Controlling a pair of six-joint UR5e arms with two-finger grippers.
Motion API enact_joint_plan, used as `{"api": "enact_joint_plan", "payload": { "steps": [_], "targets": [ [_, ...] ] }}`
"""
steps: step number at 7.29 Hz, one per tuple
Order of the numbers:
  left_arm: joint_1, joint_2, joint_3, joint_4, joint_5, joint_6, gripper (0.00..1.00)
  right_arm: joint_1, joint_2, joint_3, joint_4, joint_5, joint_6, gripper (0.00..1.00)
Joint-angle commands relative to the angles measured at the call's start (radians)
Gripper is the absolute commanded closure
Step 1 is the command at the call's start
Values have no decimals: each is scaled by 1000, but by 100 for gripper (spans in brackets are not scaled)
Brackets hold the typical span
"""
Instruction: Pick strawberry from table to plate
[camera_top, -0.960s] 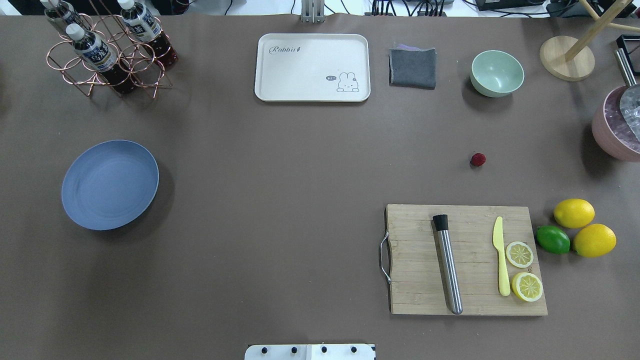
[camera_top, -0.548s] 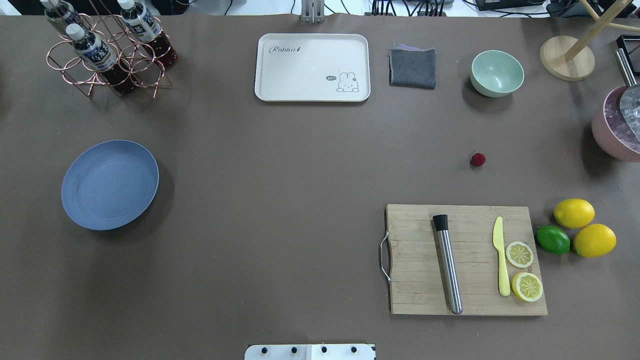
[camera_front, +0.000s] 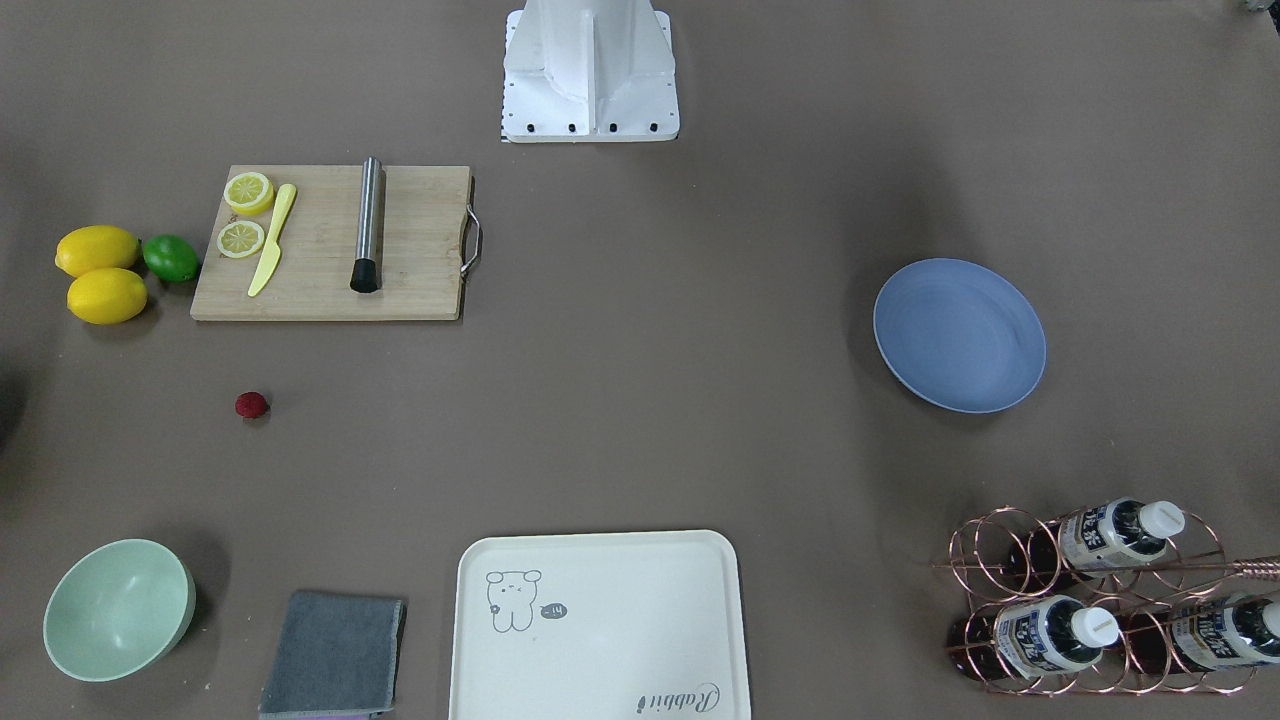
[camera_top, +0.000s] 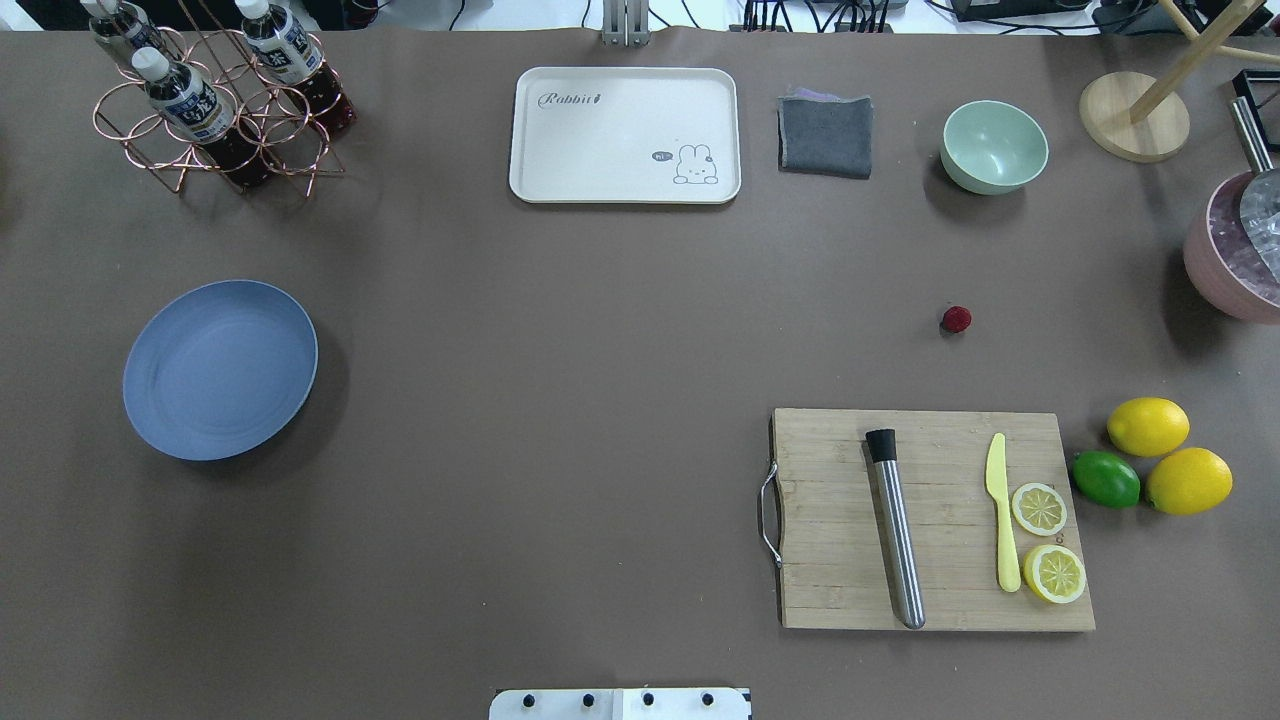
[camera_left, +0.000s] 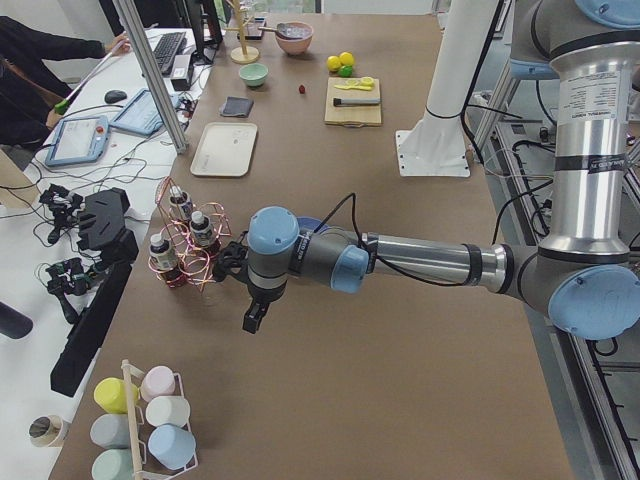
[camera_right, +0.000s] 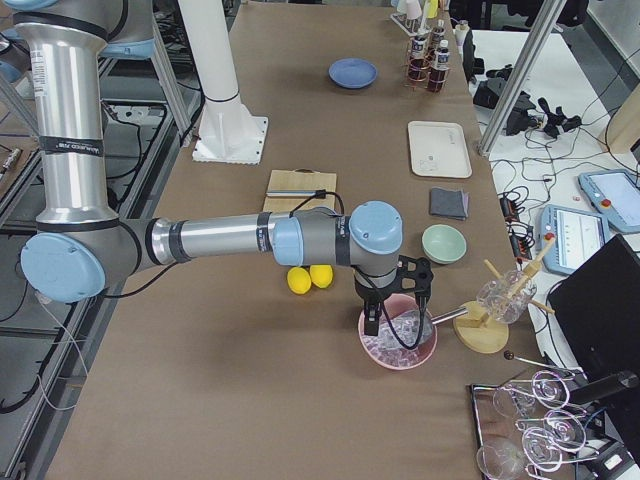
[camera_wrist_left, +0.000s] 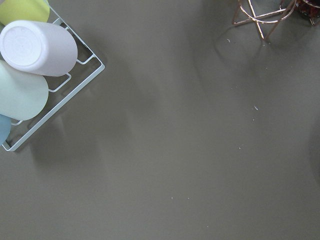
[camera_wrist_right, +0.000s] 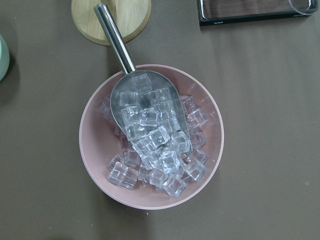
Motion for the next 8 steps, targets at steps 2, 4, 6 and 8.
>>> {"api": "enact_joint_plan", "payload": {
  "steps": [2,4,6,8],
  "targets": [
    [178,-5,15,-267,-77,-403,2,-15,6,12,3,34,81,0],
    [328,-6,58,-486,-2,-646,2,-67,13,33,3,34,136,0],
    [424,-8,122,-624,47,-740,2,-154,20,91,5,33,279,0],
    [523,-9,210,-762,134,-786,2,-219,52,96,5,33,370,0]
  ]
}}
